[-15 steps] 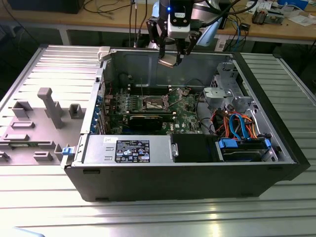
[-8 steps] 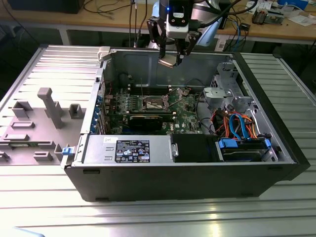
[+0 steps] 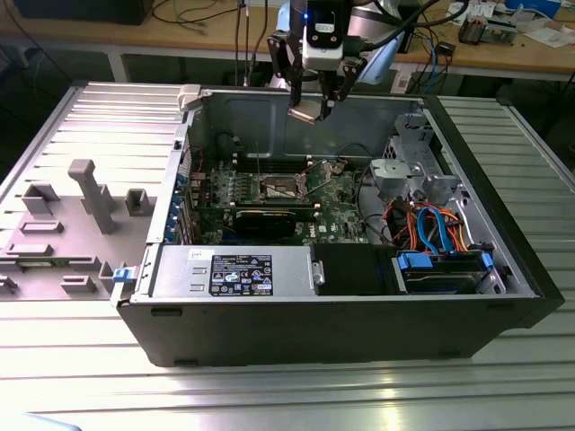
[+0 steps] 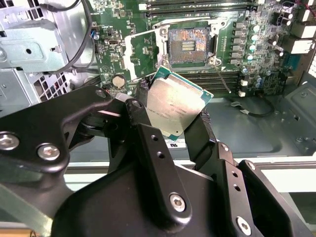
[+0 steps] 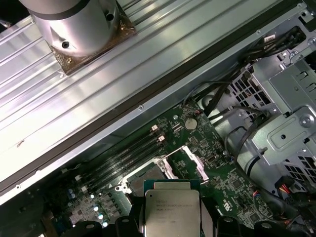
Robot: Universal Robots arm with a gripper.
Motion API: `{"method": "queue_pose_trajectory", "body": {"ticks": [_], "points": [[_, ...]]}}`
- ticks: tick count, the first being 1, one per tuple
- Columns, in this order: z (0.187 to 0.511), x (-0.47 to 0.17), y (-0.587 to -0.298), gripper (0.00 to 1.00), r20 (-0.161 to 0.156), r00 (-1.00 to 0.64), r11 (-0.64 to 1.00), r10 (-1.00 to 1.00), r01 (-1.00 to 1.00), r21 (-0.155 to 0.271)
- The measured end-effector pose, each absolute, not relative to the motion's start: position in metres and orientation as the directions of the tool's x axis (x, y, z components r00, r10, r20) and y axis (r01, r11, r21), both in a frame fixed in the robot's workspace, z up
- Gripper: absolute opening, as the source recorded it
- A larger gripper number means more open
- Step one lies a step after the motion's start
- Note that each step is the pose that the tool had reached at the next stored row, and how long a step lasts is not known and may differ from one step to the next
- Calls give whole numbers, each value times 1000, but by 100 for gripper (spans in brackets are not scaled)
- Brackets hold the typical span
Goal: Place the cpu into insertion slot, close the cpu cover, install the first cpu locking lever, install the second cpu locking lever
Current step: 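Place the cpu into insertion slot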
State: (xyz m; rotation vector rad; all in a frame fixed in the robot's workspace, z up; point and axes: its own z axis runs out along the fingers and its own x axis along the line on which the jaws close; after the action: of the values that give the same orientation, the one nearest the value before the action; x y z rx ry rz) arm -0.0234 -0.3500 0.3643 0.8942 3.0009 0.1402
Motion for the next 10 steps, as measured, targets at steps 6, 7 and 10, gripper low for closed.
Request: {"method": "queue_pose_trajectory", "body": {"ticks": [6, 7, 10], "points": [[364, -23, -351, 54, 18, -810, 806, 586, 585, 87], [363, -23, -351, 54, 18, -807, 803, 590, 589, 87], [363, -23, -351, 54, 18, -805, 801, 593, 592, 87]]}}
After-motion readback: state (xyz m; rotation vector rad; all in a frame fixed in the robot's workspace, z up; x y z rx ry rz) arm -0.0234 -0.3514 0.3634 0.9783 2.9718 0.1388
